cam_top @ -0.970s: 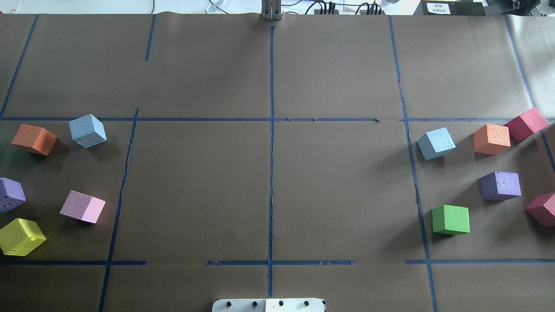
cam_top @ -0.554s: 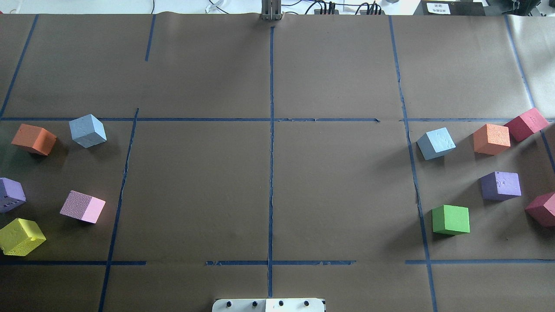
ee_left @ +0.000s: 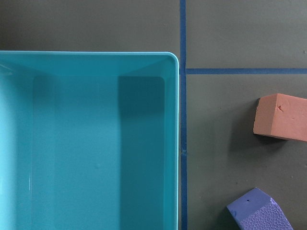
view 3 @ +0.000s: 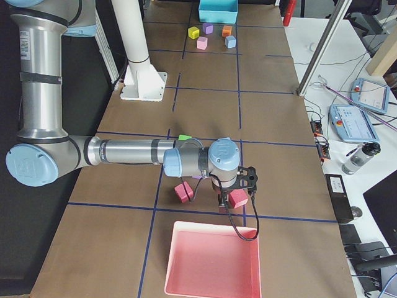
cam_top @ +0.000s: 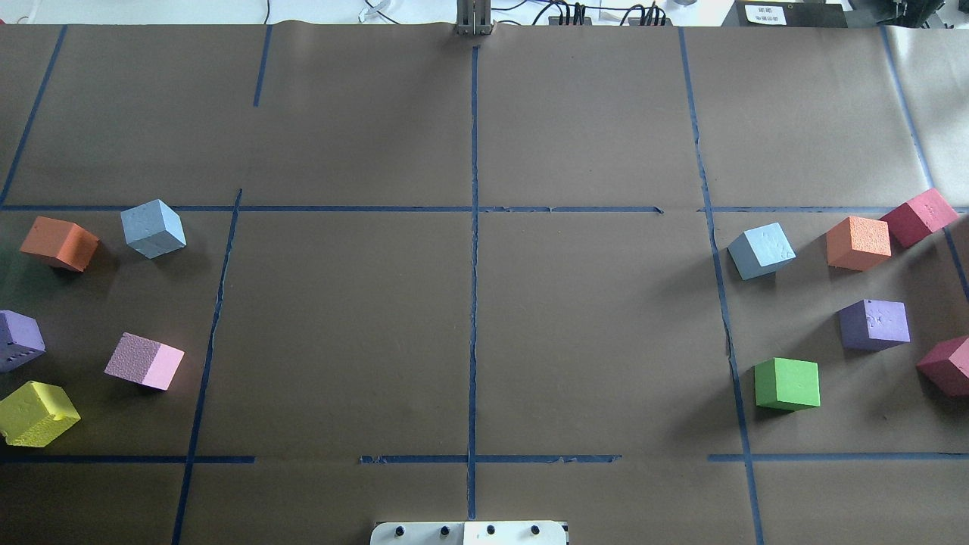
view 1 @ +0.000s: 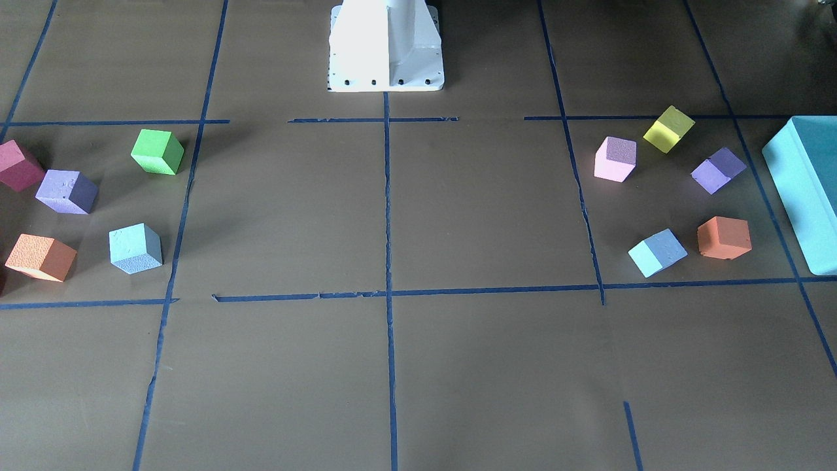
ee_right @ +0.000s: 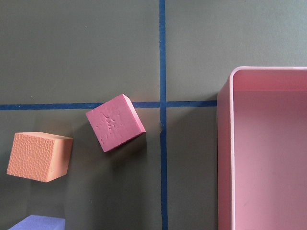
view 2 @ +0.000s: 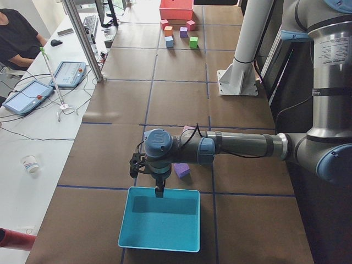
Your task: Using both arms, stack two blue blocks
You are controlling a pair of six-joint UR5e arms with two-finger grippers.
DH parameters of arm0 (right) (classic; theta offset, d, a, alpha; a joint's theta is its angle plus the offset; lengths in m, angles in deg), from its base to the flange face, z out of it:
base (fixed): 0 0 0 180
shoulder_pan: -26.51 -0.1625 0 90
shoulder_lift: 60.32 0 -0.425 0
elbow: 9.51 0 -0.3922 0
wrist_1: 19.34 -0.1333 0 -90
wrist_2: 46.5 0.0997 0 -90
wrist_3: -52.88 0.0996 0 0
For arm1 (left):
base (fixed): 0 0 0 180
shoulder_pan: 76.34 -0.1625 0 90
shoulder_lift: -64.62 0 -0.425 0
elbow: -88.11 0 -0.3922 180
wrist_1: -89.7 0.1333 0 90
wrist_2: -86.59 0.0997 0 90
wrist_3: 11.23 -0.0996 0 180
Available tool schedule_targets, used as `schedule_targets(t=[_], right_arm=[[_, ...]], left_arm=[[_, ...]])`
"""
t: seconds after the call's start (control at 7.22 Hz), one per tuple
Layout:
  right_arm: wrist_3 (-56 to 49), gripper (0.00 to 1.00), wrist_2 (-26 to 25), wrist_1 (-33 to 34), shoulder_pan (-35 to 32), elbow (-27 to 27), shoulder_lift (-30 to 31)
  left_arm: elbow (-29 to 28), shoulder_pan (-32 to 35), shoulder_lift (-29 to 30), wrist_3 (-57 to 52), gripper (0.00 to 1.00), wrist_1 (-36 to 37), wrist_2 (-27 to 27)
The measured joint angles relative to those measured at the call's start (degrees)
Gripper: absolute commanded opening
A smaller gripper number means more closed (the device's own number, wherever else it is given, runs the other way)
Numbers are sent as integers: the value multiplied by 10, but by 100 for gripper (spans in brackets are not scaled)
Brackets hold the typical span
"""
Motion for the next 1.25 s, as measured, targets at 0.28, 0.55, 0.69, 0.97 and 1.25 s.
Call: schedule_targets(t=[0.28,0.55,0.69,0.97,1.25], right_arm=[[13,100,4,3,3,1,-38],[24,100,5,1,41,-5,-63],[63,100,5,0,75,-20,-77],[194,100,0,-1,151,-57,-119],[302,100,-45,-29,240,-74,-149]], left_arm=[[4,0,0,0,100,0,-1],[7,0,-1,0,100,0,-1],[7,0,-1,0,100,0,-1],[8,0,-1,0,100,-1,-1],[8,0,-1,0,100,-1,-1]])
